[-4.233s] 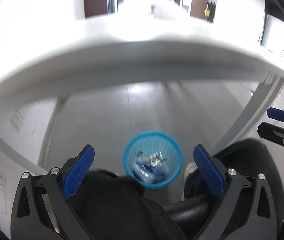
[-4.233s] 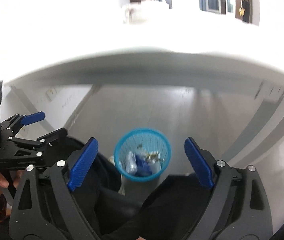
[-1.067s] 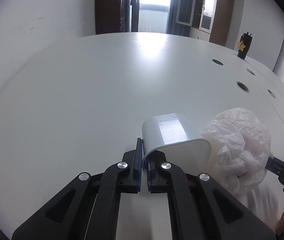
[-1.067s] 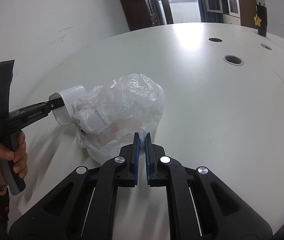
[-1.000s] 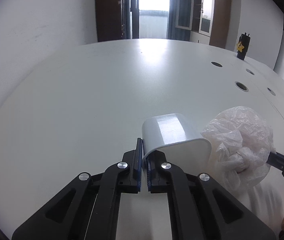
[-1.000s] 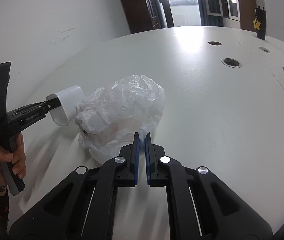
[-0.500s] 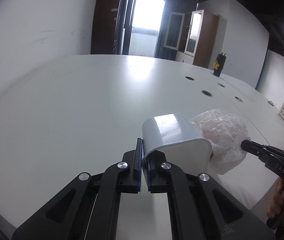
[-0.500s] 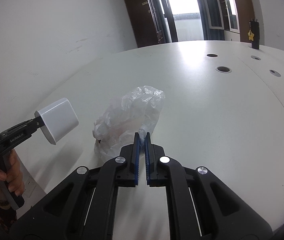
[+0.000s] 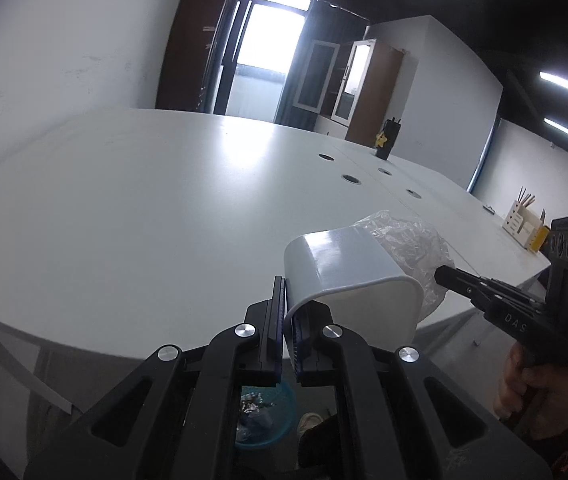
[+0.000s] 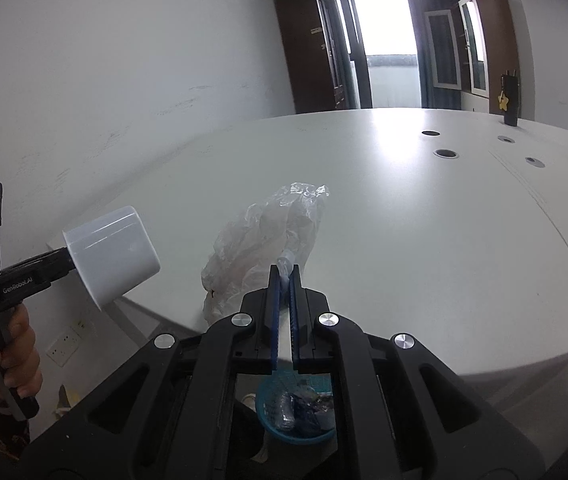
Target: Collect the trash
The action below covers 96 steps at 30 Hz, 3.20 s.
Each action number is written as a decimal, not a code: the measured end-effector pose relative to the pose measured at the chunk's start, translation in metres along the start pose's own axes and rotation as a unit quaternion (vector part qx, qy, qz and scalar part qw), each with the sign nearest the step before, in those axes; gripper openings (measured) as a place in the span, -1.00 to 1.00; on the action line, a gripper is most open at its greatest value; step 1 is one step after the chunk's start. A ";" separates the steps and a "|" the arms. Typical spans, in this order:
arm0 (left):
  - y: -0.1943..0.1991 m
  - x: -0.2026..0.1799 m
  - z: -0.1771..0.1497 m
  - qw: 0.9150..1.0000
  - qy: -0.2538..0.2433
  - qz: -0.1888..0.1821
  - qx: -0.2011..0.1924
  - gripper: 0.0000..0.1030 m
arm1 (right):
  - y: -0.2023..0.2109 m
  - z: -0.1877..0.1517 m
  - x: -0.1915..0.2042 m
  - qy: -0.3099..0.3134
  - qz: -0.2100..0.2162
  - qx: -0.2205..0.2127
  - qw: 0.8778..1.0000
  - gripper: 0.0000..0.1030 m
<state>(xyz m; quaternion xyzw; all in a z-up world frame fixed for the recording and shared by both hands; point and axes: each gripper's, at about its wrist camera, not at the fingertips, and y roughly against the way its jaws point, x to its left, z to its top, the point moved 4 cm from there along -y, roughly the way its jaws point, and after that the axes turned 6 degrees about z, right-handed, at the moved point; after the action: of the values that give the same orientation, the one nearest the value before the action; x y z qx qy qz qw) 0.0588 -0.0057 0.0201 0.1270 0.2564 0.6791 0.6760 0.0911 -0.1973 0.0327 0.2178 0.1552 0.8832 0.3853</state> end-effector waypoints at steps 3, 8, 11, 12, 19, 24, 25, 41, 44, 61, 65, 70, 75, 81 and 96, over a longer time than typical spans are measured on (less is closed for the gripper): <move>0.009 -0.005 -0.022 1.000 -0.009 0.001 0.005 -0.95 | 0.019 -0.019 0.011 0.009 0.007 0.004 1.000 -0.93; 0.013 -0.007 -0.052 1.000 -0.012 0.003 0.020 -0.95 | 0.045 -0.047 0.031 0.024 0.018 0.014 0.999 -0.93; 0.016 -0.006 -0.069 0.999 -0.012 0.004 0.035 -0.95 | 0.050 -0.066 0.039 0.032 0.014 0.030 0.999 -0.93; 0.014 -0.005 -0.074 0.999 -0.010 0.003 0.041 -0.95 | 0.050 -0.072 0.040 0.033 0.013 0.036 0.999 -0.93; 0.011 -0.003 -0.089 0.998 -0.019 0.013 0.053 -0.95 | 0.043 -0.102 0.041 0.033 0.001 0.067 0.997 -0.93; 0.001 0.002 -0.104 0.997 -0.023 0.018 0.077 -0.95 | 0.038 -0.123 0.042 0.030 0.006 0.088 0.996 -0.93; -0.002 0.003 -0.108 0.996 -0.024 0.019 0.082 -0.95 | 0.037 -0.127 0.040 0.028 0.006 0.092 0.995 -0.93; -0.088 0.015 -0.164 0.984 -0.005 0.034 0.173 -0.95 | -0.042 -0.185 0.012 -0.011 0.000 0.173 0.985 -0.93; -0.119 0.017 -0.177 0.980 -0.004 0.050 0.193 -0.95 | -0.070 -0.193 0.006 -0.021 0.000 0.187 0.982 -0.93; -0.229 0.029 -0.226 0.952 0.010 0.117 0.284 -0.95 | -0.194 -0.246 -0.035 -0.073 -0.028 0.254 0.964 -0.93; -0.245 0.037 -0.225 0.952 0.034 0.119 0.281 -0.58 | -0.211 -0.254 -0.041 -0.079 -0.027 0.262 0.961 -0.91; -0.246 0.050 -0.223 0.953 0.062 0.119 0.272 -0.08 | -0.226 -0.262 -0.053 -0.095 -0.027 0.263 0.960 -0.24; -0.244 0.044 -0.224 0.953 0.053 0.121 0.273 -0.13 | -0.225 -0.262 -0.059 -0.117 -0.023 0.265 0.957 -0.24; -0.238 0.045 -0.222 0.956 0.052 0.116 0.265 -0.13 | -0.218 -0.258 -0.056 -0.110 -0.015 0.263 0.958 -0.19; -0.199 0.032 -0.226 0.957 -0.011 0.084 0.279 0.69 | -0.165 -0.247 -0.052 -0.082 -0.023 0.267 0.960 0.40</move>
<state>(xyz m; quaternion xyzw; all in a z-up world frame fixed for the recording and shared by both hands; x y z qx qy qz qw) 0.1095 -0.0238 -0.2781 0.3390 0.4164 0.6334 0.5572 0.0990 -0.1547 -0.2659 0.3805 0.3579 0.7800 0.3445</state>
